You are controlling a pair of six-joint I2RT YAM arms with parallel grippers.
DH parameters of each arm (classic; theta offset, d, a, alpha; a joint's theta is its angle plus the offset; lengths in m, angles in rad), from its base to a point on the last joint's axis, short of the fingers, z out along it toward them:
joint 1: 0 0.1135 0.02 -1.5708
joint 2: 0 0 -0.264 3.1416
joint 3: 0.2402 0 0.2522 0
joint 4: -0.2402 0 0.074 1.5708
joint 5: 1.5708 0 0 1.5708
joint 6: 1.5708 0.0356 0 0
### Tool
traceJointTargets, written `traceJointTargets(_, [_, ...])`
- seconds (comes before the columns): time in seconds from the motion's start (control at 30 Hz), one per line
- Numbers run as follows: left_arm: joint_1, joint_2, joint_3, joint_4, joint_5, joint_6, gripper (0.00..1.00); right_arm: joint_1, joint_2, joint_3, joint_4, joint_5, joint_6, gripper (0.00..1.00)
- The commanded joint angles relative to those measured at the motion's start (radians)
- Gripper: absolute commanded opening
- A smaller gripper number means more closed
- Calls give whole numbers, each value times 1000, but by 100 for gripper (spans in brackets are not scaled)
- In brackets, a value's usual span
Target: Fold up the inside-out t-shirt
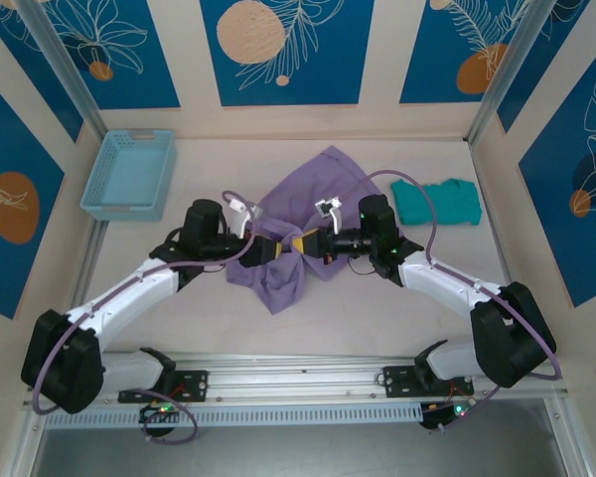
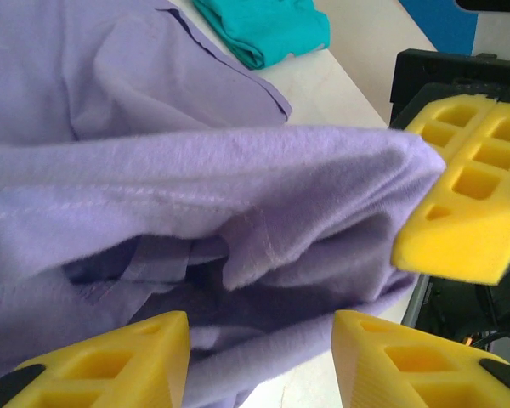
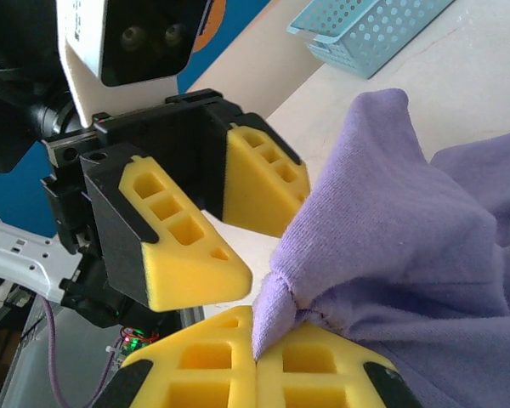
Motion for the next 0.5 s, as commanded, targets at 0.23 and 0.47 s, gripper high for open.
traceJointTargets(0.23, [-3, 104, 60, 94, 99, 61, 50, -8, -16, 22, 0, -22, -1, 0])
traceJointTargets(0.47, [-3, 144, 70, 153, 129, 46, 39, -8, -21, 18, 0, -20, 0, 0])
